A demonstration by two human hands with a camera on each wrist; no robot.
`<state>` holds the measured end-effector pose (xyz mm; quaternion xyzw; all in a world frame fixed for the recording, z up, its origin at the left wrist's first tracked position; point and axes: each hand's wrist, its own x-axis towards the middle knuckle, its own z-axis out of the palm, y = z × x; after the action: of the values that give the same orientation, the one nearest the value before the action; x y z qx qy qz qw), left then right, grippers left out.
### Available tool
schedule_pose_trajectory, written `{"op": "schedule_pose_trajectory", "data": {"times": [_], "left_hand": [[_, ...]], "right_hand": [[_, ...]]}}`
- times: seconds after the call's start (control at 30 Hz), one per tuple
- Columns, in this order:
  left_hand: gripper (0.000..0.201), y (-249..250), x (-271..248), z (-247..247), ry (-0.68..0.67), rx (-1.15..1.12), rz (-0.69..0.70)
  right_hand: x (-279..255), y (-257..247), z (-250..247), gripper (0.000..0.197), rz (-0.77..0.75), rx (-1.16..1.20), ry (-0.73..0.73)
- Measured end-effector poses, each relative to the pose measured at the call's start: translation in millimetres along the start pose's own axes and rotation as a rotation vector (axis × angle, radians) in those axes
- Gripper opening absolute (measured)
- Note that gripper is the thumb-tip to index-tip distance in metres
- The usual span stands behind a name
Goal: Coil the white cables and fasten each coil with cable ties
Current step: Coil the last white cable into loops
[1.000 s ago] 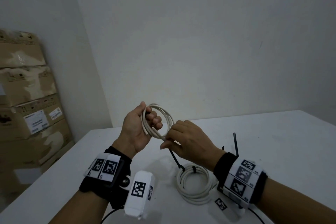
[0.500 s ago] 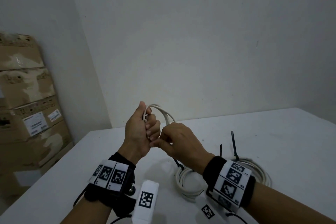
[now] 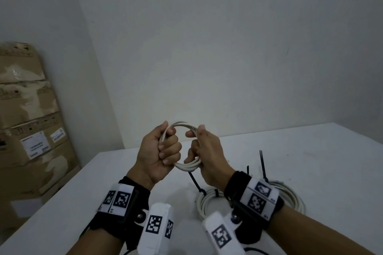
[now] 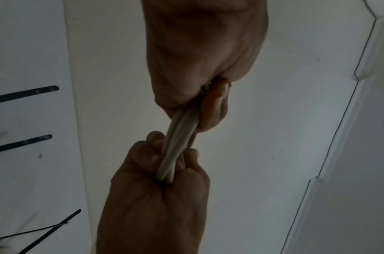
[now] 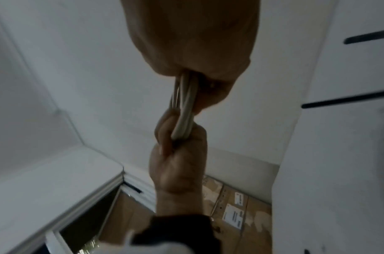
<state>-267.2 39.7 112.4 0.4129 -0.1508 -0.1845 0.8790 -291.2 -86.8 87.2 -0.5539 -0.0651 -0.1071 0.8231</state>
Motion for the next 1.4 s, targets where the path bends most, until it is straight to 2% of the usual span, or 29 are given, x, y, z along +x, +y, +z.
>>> {"op": "schedule_pose_trajectory", "data": {"times": [0.03,0.1,0.23,0.37,0.47,0.53,0.6,0.63,0.73,0.8,0.97,1.07,1.23,1.33,1.4], "left_hand": [[0.029,-2,0,0,0.011,0.003,-0.005],[0.03,-5,0,0,0.033,0.002,-0.023],[0.028,-6,-2,-4,0.071,-0.007,-0.051],[0.025,-5,-3,-6,0.091,0.009,-0.075],[0.027,2,-3,-9,0.087,0.091,-0.16],[0.03,5,-4,-8,0.066,0.177,-0.249],[0.036,6,-3,-4,0.065,0.283,-0.329],[0.039,6,-1,-3,0.085,0.34,-0.352],[0.031,7,3,-2,0.162,0.435,-0.374],[0.026,9,4,-5,0.201,0.436,-0.381],[0.056,10,4,-14,0.22,0.494,-0.477],[0.073,10,6,-12,0.197,0.49,-0.547],[0.084,11,6,-7,0.179,0.557,-0.56],[0.084,10,6,-9,0.204,0.522,-0.522],[0.074,10,6,-11,0.225,0.471,-0.479]], "right_hand": [[0,2,3,0.042,-0.057,-0.042,0.08],[2,4,5,0.034,-0.155,-0.087,0.132],[3,5,1,0.024,-0.305,-0.213,0.048],[7,10,-7,0.02,-0.264,-0.344,0.083],[9,6,-18,0.014,-0.391,-0.787,-0.036],[12,-1,-23,0.027,-0.426,-0.978,-0.205],[15,-4,-23,0.036,-0.414,-0.987,-0.369],[15,-2,-23,0.035,-0.425,-0.97,-0.399],[12,12,-25,0.029,-0.521,-0.9,-0.277],[9,18,-28,0.024,-0.52,-0.84,-0.241],[7,16,-26,0.025,-0.374,-0.952,-0.429],[6,17,-19,0.022,-0.334,-0.91,-0.505],[7,23,-22,0.038,-0.675,-1.08,-0.5],[6,28,-23,0.043,-0.746,-1.033,-0.466],[6,33,-24,0.037,-0.745,-0.987,-0.432]]}}
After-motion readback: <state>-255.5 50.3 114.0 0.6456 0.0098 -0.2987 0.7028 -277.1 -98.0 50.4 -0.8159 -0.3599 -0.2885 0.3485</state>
